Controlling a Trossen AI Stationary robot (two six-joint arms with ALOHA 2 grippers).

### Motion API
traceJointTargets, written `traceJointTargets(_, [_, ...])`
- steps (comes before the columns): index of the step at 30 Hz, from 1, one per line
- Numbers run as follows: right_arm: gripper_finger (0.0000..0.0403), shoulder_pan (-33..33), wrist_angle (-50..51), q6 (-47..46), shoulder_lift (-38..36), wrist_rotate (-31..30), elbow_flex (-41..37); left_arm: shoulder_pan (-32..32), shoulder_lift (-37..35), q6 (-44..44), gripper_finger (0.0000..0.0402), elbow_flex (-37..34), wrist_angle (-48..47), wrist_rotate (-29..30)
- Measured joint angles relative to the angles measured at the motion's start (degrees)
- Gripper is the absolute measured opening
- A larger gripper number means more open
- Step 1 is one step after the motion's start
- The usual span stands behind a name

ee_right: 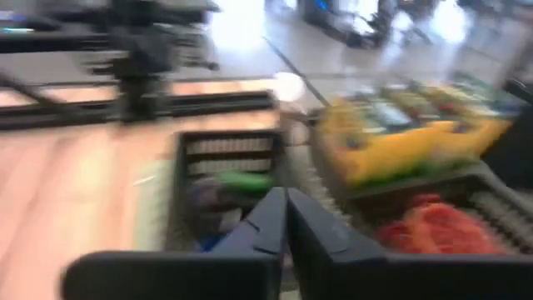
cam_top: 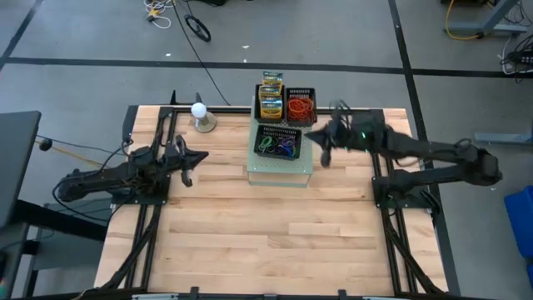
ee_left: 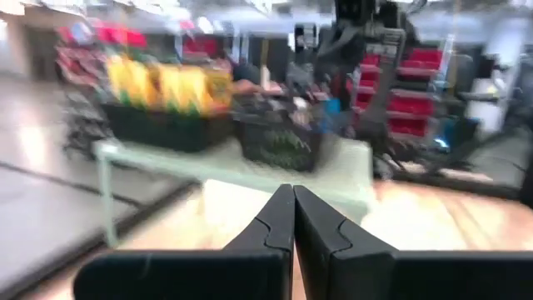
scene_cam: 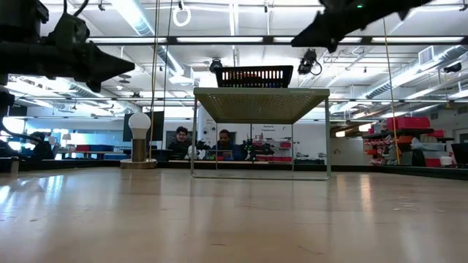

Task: Pick & Place Office Desk Supplies
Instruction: Return to Home Position

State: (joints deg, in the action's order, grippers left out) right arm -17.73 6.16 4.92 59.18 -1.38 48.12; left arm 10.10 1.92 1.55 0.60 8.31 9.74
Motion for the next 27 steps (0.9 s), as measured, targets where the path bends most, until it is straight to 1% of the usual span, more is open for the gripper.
traceJointTargets(1, [0.0014,1.34,-2.20,0.25,-1.52,0.24,-2.80,0.10,-0.62,0.50,0.0005,-0.15,-0.99,-1.36])
traceJointTargets(2, [0.0013,2.57,-4.18,0.24,-3.06,0.22,-5.57,0.21,-1.00,0.75,0.0005,-0.15,-1.30,-2.55])
traceJointTargets(5, [0.0020,5.31,-8.34,-0.28,-6.95,0.03,-12.75,0.87,-1.57,0.65,0.0004,-0.15,-1.79,-5.66])
traceJointTargets(10, [0.0005,7.47,-15.00,-0.92,-14.77,2.10,-24.34,2.09,-1.91,0.69,0.0005,-0.15,-1.37,-5.32])
traceJointTargets(13, [0.0006,7.07,-18.89,-2.85,-21.31,5.32,-31.18,1.91,-1.93,0.47,0.0005,-0.15,-1.23,-5.36])
traceJointTargets(14, [0.0005,6.89,-18.98,-3.20,-23.90,6.10,-32.89,1.91,-1.92,0.47,0.0005,-0.15,-1.09,-5.38])
traceJointTargets(17, [0.0004,6.85,-18.75,-3.95,-31.13,5.94,-37.11,1.96,-1.93,0.53,0.0006,-0.17,0.02,-5.34])
traceJointTargets(23, [0.0002,6.83,-17.82,-4.06,-46.78,2.24,-45.16,1.96,-1.93,1.45,0.0006,-0.17,0.03,-5.34])
traceJointTargets(25, [0.0002,6.53,-15.22,-4.76,-51.86,1.98,-47.43,1.96,-1.91,1.47,0.0006,-0.17,-0.16,-5.32])
traceJointTargets(27, [0.0002,5.78,-9.22,-5.69,-56.81,0.48,-47.60,1.96,-1.89,1.53,0.0006,-0.17,-0.30,-5.30])
